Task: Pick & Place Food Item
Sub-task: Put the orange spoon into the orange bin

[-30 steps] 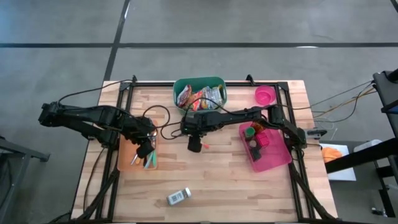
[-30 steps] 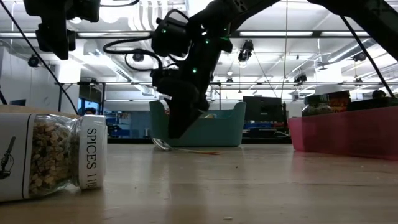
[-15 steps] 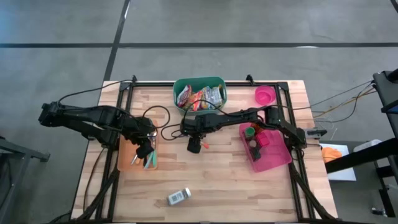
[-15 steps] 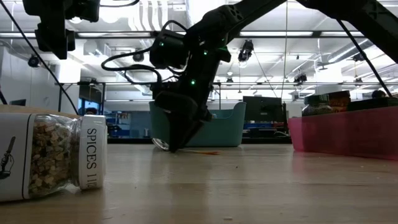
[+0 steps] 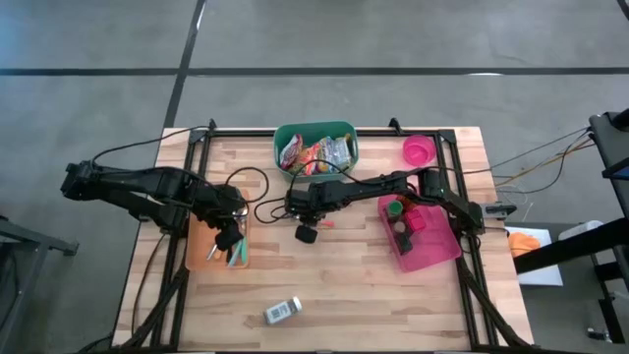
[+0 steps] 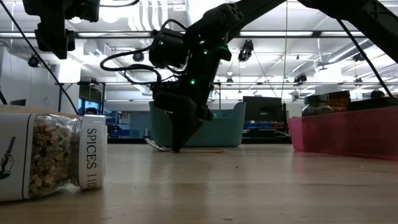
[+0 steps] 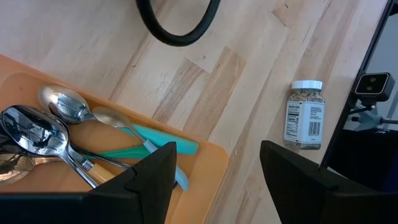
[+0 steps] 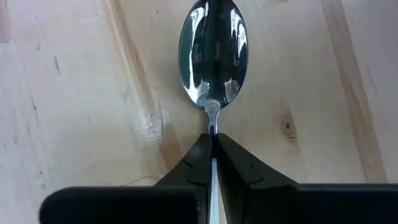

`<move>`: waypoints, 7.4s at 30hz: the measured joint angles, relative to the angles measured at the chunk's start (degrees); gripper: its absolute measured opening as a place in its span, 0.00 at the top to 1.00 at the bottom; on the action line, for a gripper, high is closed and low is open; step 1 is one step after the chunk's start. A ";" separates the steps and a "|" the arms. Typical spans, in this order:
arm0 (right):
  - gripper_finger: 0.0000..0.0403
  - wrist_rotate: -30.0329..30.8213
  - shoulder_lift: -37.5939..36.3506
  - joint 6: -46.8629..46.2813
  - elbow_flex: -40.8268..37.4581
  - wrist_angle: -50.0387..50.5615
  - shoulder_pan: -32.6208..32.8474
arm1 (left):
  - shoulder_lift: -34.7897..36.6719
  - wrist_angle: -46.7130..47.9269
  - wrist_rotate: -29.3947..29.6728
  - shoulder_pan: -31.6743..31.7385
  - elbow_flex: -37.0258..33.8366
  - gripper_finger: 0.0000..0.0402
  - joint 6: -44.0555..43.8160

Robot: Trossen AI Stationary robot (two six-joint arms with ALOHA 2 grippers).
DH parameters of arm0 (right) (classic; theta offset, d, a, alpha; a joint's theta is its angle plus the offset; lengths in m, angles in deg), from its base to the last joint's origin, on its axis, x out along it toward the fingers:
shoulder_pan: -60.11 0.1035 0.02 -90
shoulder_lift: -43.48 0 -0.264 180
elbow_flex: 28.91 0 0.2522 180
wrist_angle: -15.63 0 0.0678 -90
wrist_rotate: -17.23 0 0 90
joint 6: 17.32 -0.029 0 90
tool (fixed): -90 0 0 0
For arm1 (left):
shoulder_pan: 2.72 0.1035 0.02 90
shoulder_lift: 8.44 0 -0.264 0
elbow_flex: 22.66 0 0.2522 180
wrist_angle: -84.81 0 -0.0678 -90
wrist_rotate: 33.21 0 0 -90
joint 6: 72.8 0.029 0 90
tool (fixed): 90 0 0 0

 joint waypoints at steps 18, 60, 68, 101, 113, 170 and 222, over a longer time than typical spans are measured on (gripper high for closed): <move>0.98 -6.90 -3.03 -3.05 2.14 0.77 -0.12 | 0.00 0.14 0.00 -0.11 0.00 0.41 -0.39; 0.98 -5.27 -29.78 -10.09 2.21 -16.46 -0.01 | 3.21 -52.19 15.60 -0.09 -7.84 0.48 3.30; 0.98 -5.68 -30.08 -11.60 2.21 -23.27 1.26 | 3.21 -67.53 24.55 -0.07 -10.49 0.24 8.16; 0.98 -8.05 -30.08 -11.65 2.19 -32.89 3.06 | 3.21 -77.73 23.37 -0.11 -10.49 0.98 19.89; 0.98 -8.36 -30.08 -11.82 2.19 -34.48 3.45 | 3.19 -79.43 22.84 -0.28 -10.49 0.99 19.78; 0.43 -13.26 -30.34 0.10 2.02 -9.74 5.01 | 11.57 8.15 15.26 -1.18 -1.66 1.00 -21.51; 0.43 -18.83 -25.02 19.57 -32.78 -50.26 19.54 | -9.64 -11.42 5.41 3.87 -25.26 1.00 -34.47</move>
